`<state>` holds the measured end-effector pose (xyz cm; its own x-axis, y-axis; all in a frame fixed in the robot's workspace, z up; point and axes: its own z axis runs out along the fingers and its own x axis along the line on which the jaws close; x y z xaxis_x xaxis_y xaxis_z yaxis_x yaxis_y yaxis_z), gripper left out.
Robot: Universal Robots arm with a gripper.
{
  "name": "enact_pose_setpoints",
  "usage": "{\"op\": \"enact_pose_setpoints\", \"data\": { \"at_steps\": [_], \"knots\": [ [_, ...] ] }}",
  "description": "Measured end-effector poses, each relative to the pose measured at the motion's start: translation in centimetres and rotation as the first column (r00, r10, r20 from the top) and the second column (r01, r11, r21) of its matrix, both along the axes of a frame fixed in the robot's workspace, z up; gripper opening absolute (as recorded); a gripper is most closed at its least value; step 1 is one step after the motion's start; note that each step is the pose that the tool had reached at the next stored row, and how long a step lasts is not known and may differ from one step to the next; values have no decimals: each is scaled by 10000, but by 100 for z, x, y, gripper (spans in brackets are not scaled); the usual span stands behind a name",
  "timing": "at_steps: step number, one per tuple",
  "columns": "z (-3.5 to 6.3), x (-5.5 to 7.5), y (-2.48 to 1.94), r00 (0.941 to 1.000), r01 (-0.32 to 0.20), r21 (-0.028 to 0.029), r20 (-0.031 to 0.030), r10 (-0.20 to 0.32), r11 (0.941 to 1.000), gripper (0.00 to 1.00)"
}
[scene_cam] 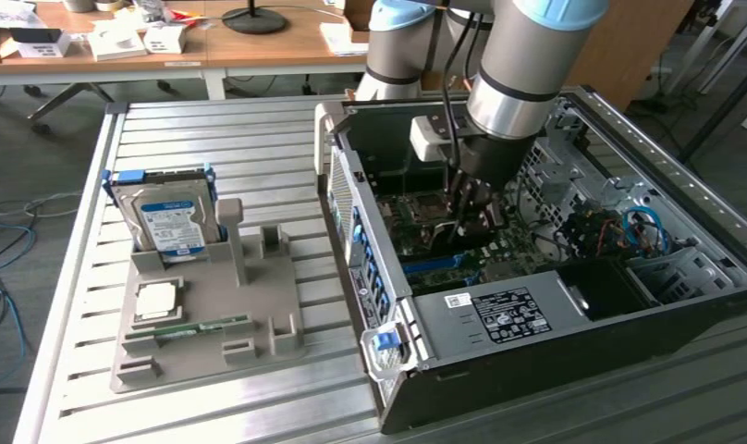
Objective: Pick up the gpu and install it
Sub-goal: 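Insert the gpu into the slot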
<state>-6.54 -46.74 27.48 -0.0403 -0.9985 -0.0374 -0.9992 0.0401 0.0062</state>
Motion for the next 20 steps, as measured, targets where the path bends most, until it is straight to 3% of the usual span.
{"op": "enact_pose_setpoints", "data": {
  "at_steps": [20],
  "knots": [
    [-19,0,0,10000,0,-1,0,0,10000,26]
  ]
}}
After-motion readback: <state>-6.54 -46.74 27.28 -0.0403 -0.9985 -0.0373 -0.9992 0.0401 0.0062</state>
